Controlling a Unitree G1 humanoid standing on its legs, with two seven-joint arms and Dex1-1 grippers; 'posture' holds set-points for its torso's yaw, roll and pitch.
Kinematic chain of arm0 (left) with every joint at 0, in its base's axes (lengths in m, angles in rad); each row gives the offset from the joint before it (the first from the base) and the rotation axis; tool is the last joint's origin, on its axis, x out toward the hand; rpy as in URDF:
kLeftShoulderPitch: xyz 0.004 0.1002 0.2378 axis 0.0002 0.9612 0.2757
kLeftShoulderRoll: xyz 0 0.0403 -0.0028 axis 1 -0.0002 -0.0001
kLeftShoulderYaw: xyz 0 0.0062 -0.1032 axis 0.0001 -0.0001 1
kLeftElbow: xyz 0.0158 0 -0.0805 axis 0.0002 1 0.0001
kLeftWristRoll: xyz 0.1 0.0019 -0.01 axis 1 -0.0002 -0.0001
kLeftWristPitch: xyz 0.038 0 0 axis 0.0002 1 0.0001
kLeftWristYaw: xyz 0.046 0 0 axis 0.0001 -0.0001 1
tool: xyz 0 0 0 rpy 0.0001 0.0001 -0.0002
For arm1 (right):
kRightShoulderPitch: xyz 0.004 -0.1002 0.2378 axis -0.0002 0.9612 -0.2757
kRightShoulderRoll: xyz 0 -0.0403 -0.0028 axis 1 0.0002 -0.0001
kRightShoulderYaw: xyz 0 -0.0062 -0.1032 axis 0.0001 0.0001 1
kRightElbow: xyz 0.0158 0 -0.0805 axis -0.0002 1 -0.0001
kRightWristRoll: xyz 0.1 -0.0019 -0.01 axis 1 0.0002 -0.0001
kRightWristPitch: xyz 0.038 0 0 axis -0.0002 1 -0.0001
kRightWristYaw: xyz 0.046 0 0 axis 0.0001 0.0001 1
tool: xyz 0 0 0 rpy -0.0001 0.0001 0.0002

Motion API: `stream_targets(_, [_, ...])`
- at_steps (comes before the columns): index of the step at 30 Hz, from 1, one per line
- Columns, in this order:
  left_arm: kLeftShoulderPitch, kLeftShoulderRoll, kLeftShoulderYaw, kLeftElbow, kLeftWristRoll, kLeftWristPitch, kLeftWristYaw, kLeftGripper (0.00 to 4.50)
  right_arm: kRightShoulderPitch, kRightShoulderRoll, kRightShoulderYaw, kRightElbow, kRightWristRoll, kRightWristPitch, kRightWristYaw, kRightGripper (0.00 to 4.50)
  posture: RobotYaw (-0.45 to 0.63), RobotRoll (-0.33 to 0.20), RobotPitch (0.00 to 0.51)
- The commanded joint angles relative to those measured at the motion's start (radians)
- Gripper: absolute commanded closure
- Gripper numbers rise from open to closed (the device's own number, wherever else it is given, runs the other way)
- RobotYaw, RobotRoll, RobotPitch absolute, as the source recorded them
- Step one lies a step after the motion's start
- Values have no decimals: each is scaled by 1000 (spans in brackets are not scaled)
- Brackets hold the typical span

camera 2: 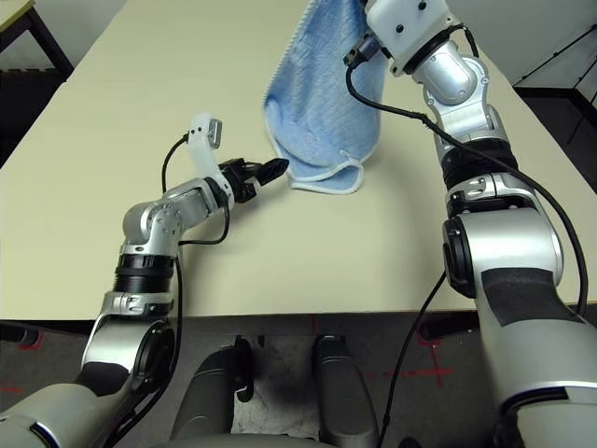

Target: Fold the towel and set it aside.

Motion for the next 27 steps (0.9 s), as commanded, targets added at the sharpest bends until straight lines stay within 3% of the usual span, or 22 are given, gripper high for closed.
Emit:
stream_targets(1, [-27, -14, -24, 75, 39, -52, -7, 0, 9, -5, -2, -18, 12, 2, 8, 4453, -193, 0, 154])
stream_targets(12, [-52, 11, -151, 253, 221, -204, -19, 0, 9, 3, -3, -28, 19, 8, 6, 4453, -199, 0, 161])
stream_targets(23, [-12, 26, -211, 251, 313, -208, -37, 0, 8, -3, -4, -24, 18, 9, 3, 4453, -197, 0, 162])
stream_targets(26, [-9, 22, -205, 245, 319, -203, -39, 582, 7, -4, -3, -21, 15, 9, 1, 4500, -195, 0, 164])
stream_targets(27, [-7, 22, -204, 242, 320, -203, -41, 1008, 7, -4, -2, -21, 14, 9, 0, 4500, -195, 0, 164])
